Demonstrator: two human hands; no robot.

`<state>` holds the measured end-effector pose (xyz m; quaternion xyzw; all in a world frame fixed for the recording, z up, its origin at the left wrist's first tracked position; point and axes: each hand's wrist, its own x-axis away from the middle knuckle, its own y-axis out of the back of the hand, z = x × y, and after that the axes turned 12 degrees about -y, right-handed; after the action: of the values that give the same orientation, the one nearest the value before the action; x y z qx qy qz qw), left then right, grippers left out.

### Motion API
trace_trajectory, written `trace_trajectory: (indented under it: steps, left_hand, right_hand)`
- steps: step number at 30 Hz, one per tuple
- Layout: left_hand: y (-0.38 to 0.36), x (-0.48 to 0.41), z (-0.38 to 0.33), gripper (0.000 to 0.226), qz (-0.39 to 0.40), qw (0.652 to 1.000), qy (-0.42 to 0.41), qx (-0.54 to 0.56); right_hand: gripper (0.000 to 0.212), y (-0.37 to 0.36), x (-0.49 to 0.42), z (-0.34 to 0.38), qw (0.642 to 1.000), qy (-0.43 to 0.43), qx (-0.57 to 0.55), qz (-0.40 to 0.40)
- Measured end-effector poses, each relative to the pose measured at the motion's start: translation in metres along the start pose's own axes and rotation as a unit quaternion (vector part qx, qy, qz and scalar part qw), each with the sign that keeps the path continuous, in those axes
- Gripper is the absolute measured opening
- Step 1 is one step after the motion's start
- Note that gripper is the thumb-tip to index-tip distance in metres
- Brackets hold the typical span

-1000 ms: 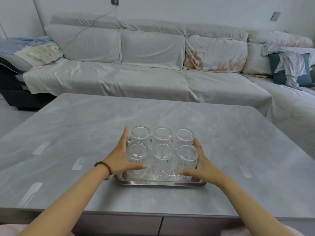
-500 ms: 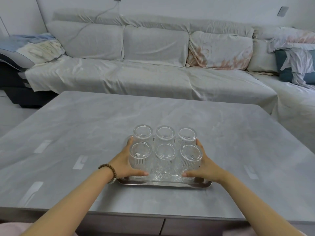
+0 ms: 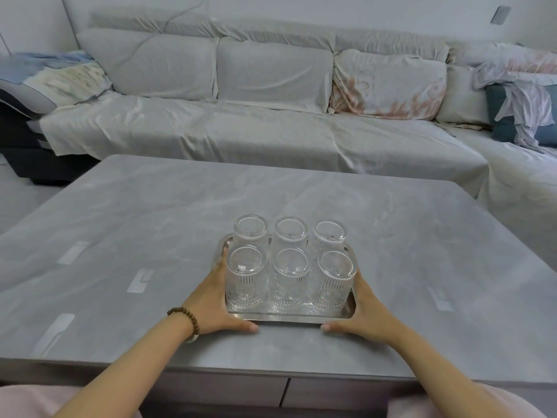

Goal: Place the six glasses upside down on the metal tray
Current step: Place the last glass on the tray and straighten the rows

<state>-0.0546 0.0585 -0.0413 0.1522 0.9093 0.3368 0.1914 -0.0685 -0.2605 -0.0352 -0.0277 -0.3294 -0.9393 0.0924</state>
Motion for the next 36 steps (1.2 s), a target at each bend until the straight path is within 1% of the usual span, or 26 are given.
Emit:
trace_trajectory:
  steps: [5, 10, 13, 16, 20, 29, 32, 34, 36]
  left_hand:
    - [0.002, 0.002, 0.001, 0.154, 0.023, 0.999, 0.013, -0.027]
    - [0.004, 0.002, 0.004, 0.147, 0.030, 0.999, 0.020, -0.033]
    - [0.004, 0.002, 0.003, 0.145, 0.025, 0.999, 0.009, -0.030]
    - [0.004, 0.002, 0.003, 0.143, 0.022, 0.999, 0.000, -0.029]
    - [0.009, -0.003, 0.007, 0.140, 0.027, 0.999, 0.012, -0.046]
    - [0.012, -0.009, 0.017, 0.138, 0.028, 0.998, 0.028, -0.038]
    - [0.011, -0.011, 0.018, 0.138, 0.022, 0.999, 0.024, -0.037]
    - [0.011, -0.015, 0.019, 0.135, 0.013, 0.998, 0.032, -0.046]
    - [0.011, -0.019, 0.019, 0.129, 0.011, 0.997, 0.042, -0.060]
  right_hand:
    - [0.135, -0.001, 0.004, 0.003, 0.999, -0.008, 0.042, -0.017]
    - [0.135, -0.002, 0.004, 0.003, 0.998, -0.012, 0.050, -0.029]
    - [0.135, -0.002, 0.004, 0.004, 0.998, -0.005, 0.052, -0.035]
    - [0.137, -0.003, 0.004, 0.004, 0.998, -0.005, 0.048, -0.039]
    - [0.136, -0.008, 0.000, 0.003, 0.998, -0.011, 0.040, -0.044]
    - [0.139, -0.007, -0.014, 0.007, 0.999, -0.008, 0.032, -0.024]
    - [0.140, -0.004, -0.017, 0.008, 1.000, -0.022, 0.004, -0.013]
    - [0.137, -0.003, -0.020, 0.010, 0.999, -0.039, -0.008, -0.023]
    - [0.136, -0.003, -0.026, 0.012, 0.998, -0.051, 0.007, -0.042]
